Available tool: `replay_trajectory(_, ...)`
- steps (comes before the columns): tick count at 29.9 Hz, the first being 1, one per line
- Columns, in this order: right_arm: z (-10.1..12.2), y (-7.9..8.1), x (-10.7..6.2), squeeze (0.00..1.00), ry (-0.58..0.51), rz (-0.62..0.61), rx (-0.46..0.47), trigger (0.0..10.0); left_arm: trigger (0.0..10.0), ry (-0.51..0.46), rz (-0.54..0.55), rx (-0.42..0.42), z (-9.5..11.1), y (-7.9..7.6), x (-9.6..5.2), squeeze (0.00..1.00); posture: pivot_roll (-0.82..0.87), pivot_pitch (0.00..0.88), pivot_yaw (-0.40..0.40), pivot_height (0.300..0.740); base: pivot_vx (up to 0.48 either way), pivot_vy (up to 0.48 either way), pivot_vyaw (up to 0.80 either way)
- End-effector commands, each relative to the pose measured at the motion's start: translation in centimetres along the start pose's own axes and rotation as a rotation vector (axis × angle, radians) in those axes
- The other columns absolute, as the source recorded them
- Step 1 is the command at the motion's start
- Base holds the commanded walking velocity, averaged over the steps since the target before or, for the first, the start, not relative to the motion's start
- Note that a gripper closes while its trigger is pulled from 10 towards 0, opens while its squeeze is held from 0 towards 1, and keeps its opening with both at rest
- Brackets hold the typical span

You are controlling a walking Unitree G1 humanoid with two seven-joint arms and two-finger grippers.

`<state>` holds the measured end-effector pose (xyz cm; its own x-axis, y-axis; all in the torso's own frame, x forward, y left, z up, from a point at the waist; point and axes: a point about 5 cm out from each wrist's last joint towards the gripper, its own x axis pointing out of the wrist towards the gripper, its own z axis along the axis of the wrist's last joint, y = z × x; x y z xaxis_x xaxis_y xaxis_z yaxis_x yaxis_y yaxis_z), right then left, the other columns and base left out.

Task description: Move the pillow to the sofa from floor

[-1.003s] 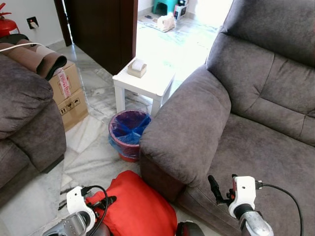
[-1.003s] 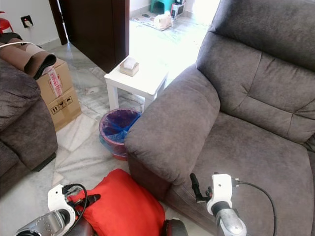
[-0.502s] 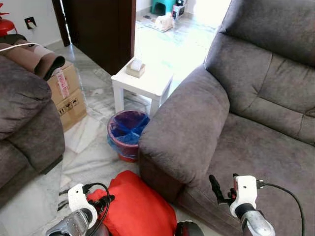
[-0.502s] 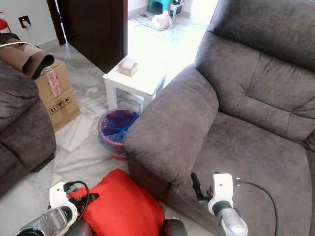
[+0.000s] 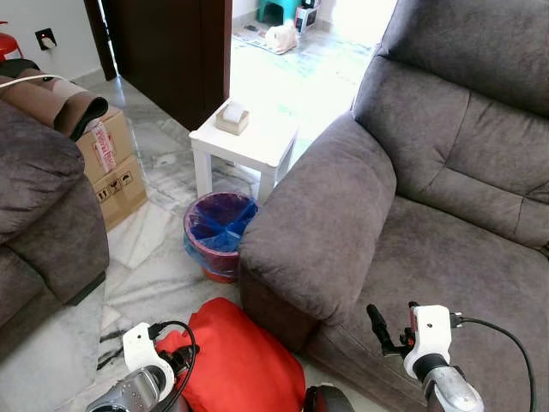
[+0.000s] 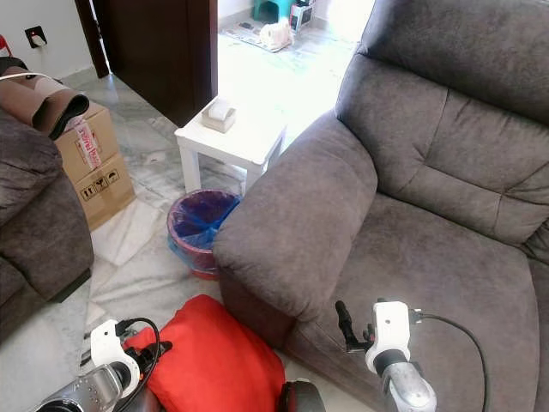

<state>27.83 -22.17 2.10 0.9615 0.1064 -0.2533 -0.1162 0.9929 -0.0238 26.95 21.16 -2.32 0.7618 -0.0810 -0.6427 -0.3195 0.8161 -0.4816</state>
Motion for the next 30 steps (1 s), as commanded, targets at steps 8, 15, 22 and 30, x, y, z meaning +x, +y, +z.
replay_trajectory(8,-0.3,-0.5,-0.4,0.00,0.025,-0.007,-0.016,10.0,0.0,0.061,0.021,0.017,-1.4,0.4,-0.1,0.00,-0.08,0.173,-0.136,0.607,0.000,0.000,0.00)
replay_trajectory(15,-0.5,-0.2,-0.3,0.00,0.027,-0.006,-0.008,10.0,0.0,0.067,0.008,0.017,-1.4,0.4,-0.1,0.00,-0.07,0.173,-0.122,0.607,0.000,0.000,0.00)
replay_trajectory(22,-0.8,0.5,-0.2,0.00,0.030,-0.003,0.007,10.0,0.0,0.057,0.006,0.017,-1.1,0.5,-0.2,0.00,-0.05,0.174,-0.108,0.607,0.000,0.000,0.00)
replay_trajectory(30,-0.9,0.8,-0.2,0.00,0.030,-0.006,0.019,10.0,0.0,0.053,-0.019,0.029,-0.7,0.1,-0.1,0.00,-0.04,0.173,-0.093,0.607,0.000,0.000,0.00)
